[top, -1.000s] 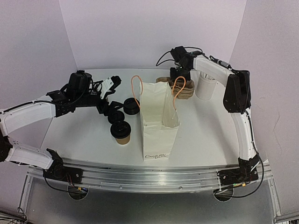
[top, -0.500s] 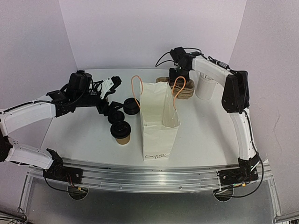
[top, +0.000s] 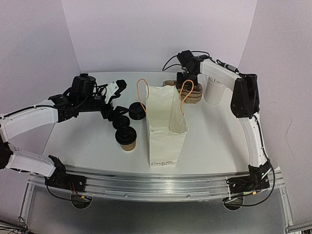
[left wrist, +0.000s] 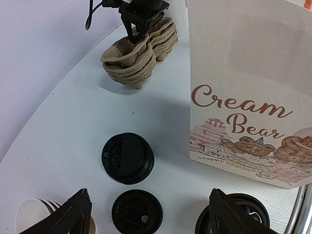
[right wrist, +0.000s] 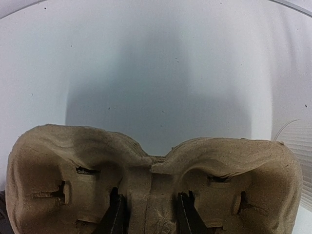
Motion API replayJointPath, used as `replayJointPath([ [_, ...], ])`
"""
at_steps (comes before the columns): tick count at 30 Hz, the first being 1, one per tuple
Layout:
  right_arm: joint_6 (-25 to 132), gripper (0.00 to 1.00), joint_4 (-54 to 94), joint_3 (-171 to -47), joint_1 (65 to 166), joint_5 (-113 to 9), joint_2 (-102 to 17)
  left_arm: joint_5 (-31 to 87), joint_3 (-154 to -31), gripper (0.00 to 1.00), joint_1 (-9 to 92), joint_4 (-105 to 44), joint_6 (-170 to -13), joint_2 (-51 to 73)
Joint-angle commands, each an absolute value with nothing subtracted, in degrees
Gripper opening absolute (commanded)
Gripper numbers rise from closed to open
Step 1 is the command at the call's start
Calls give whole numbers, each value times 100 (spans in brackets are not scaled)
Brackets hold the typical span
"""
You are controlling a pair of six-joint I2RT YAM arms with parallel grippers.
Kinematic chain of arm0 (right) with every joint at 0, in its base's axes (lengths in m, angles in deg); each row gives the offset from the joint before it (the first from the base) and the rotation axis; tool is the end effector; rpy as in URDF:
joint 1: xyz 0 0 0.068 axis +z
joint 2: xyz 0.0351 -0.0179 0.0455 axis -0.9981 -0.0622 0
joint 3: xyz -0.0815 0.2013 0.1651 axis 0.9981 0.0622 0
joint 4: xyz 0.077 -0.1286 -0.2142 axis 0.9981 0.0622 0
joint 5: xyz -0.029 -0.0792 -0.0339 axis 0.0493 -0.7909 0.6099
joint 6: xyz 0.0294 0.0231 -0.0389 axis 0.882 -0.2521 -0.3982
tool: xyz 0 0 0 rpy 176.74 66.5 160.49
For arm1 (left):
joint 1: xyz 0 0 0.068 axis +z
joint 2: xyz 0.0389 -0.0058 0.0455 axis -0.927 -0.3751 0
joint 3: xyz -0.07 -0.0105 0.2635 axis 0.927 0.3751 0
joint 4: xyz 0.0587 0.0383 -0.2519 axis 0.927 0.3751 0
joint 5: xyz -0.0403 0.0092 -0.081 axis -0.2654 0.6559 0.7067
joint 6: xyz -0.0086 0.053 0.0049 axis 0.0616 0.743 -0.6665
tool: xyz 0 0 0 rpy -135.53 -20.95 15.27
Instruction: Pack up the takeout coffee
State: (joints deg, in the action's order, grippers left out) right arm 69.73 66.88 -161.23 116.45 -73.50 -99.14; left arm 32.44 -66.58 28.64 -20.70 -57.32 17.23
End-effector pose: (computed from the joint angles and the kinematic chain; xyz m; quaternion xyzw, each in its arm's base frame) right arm 0.4598 0.2560 0.2168 -0.0262 0.9527 0.0225 0.3018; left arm 0.2029 -0.1766 0.2646 0.4914 0.7111 -0.1676 0.4741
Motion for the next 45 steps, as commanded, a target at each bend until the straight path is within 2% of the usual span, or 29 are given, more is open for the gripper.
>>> replayJointPath([
  [1,6977,25,6746,-16320,11652,-7579,-9780,3218,-6708,83,2853,-2291,-5662,1791],
  [9,6868,25,6748,-16390,11711,-7758,-9626,3245,-6716,83,2851,-2314,-5637,1764],
  [26,6668,11,6747,-16493,11813,-8029,-9525,3298,-6736,83,2851,-2282,-5594,1743],
  [29,6659,11,6748,-16466,11812,-8039,-9524,3307,-6748,83,2851,-2264,-5581,1732],
  [36,6703,20,6755,-16365,11808,-7998,-9566,3316,-6751,83,2851,-2248,-5575,1736],
  [45,6627,18,6762,-16388,11818,-8094,-9568,3332,-6752,83,2853,-2226,-5567,1733],
])
